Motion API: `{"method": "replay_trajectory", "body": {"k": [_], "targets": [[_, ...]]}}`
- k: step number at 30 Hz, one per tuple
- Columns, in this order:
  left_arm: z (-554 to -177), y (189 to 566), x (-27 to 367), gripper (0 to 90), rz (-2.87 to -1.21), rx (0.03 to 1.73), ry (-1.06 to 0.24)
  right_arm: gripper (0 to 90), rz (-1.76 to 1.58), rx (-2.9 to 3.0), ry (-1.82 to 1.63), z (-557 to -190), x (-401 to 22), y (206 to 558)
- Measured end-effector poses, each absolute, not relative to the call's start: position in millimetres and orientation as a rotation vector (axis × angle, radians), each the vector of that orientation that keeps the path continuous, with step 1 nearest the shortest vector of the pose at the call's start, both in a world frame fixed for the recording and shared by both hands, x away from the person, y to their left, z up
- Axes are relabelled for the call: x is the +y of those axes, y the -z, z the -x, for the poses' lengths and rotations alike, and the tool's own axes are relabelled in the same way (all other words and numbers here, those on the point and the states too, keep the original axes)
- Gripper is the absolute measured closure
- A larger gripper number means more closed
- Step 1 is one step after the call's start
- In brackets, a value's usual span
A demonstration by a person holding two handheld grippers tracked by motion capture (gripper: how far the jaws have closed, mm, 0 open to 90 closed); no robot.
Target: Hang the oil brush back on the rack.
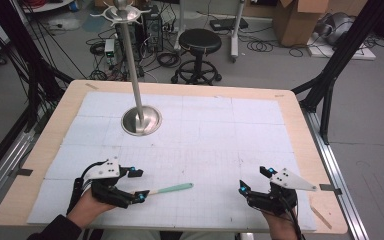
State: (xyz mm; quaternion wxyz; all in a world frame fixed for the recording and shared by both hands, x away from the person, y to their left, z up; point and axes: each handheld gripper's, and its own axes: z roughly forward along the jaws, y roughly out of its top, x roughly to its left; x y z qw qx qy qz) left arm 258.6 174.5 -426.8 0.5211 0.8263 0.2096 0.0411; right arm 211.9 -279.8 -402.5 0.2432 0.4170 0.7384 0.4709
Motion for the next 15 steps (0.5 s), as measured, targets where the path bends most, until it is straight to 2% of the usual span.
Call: {"method": "replay_trajectory", "body": {"k": [14,15], "targets": [[-271.9,440.8,144.9,43.1,-2.141,0.441,-0.015,16.0,-1.148,2.015,-1.295,-210.1,-281.2,402.7],[-272.2,442.1,144.0,46.4,-2.151,0.439,-0.016,16.0,-1.147,2.016,-1.294,-210.3,-281.0,402.7]]}}
